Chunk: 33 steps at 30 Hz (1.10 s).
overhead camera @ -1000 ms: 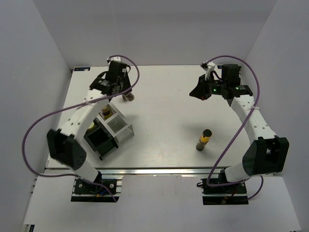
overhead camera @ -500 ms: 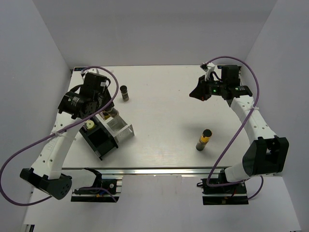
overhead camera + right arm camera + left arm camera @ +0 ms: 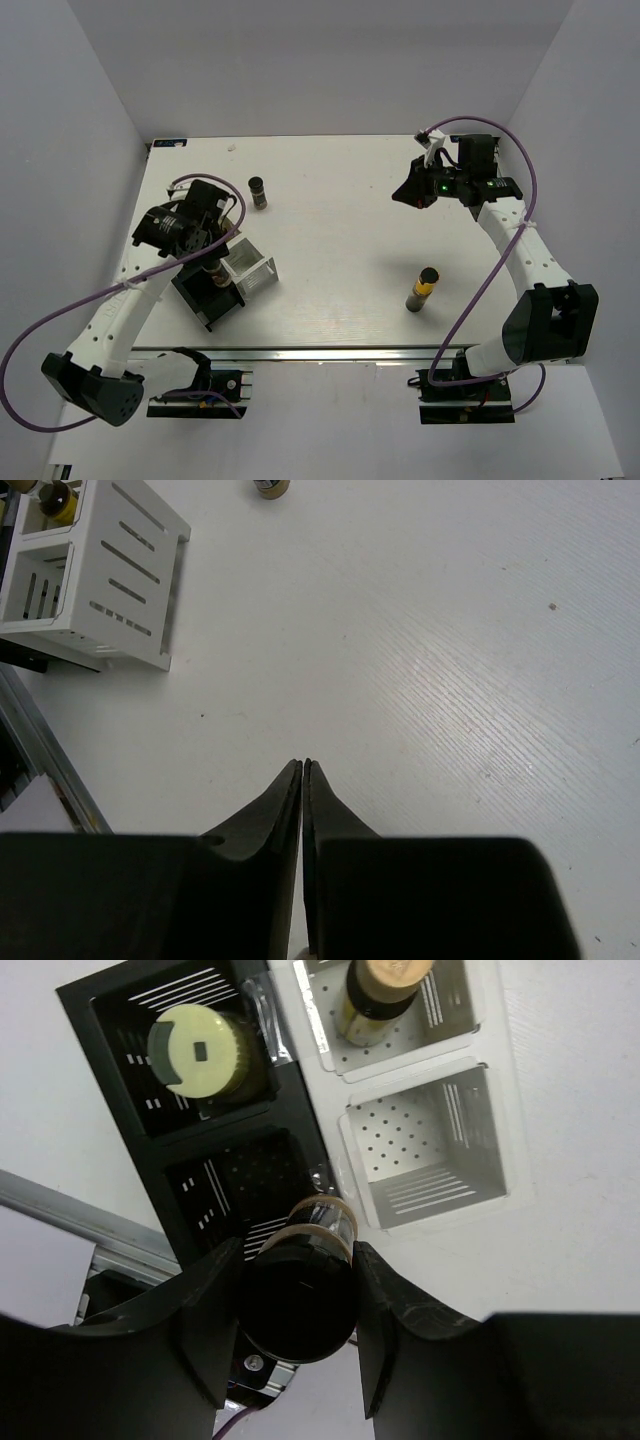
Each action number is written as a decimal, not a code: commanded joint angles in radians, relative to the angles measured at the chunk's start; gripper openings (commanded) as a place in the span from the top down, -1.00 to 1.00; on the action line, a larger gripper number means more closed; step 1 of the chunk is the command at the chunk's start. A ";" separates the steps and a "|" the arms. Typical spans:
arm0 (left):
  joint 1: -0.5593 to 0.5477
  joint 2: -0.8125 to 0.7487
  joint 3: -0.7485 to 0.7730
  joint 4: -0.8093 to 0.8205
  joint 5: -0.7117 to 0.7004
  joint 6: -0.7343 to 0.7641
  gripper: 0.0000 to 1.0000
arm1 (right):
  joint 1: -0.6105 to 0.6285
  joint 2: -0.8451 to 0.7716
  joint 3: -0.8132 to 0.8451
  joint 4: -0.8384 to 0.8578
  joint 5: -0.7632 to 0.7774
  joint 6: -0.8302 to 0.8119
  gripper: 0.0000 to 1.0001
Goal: Organize the condiment bottles
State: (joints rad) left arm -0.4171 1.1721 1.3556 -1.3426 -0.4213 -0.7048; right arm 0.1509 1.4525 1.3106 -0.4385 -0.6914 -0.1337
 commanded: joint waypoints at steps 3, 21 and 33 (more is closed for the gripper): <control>0.000 -0.074 -0.033 -0.069 -0.080 -0.038 1.00 | 0.003 -0.027 -0.017 0.020 -0.014 -0.003 0.79; 0.000 -0.065 -0.253 0.089 -0.200 -0.039 1.00 | 0.004 -0.029 -0.027 0.014 -0.002 -0.004 0.65; 0.001 -0.031 -0.300 0.178 -0.159 -0.013 1.00 | 0.006 -0.035 -0.043 0.015 0.009 -0.010 0.60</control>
State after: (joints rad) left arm -0.4168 1.1431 1.0676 -1.1999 -0.5858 -0.7235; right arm 0.1520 1.4498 1.2648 -0.4423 -0.6827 -0.1345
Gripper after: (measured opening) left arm 0.542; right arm 0.197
